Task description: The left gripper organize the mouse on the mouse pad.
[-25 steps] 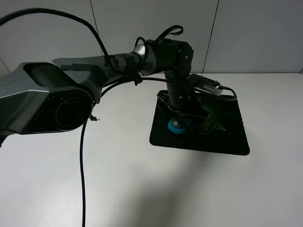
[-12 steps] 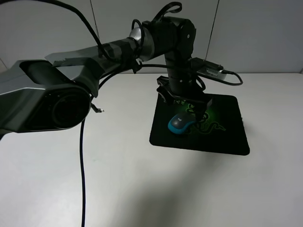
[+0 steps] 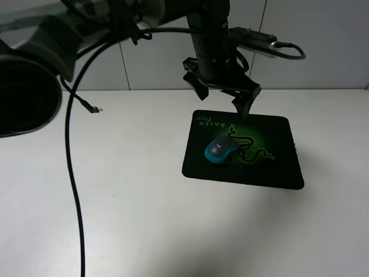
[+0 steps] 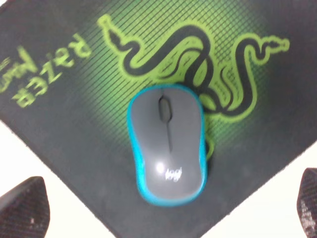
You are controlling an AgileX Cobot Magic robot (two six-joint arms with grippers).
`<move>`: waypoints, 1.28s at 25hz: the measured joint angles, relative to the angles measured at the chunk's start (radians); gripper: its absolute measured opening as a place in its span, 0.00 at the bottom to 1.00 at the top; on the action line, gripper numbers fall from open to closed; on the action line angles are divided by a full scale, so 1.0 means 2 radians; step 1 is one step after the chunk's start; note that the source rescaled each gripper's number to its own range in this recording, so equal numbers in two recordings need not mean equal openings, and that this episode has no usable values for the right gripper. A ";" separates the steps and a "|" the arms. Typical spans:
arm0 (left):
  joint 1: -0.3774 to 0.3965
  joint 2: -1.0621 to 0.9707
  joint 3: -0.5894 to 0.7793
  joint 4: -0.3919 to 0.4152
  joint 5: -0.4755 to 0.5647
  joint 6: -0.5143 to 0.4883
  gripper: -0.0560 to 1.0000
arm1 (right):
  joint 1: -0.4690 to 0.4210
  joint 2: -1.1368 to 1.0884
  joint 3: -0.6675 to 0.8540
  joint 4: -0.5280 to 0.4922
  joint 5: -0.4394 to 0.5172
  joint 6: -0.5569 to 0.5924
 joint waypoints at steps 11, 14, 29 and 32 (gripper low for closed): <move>0.000 -0.226 0.253 0.013 0.000 0.001 1.00 | 0.000 0.000 0.000 0.000 0.000 0.000; 0.000 -0.303 0.325 0.020 0.000 0.001 1.00 | 0.000 0.000 0.000 0.000 0.000 0.000; 0.000 -0.707 0.615 0.028 0.001 -0.012 1.00 | 0.000 0.000 0.000 0.000 0.000 0.000; 0.000 -0.783 0.654 0.028 0.002 -0.013 1.00 | 0.000 0.000 0.000 0.000 0.000 0.000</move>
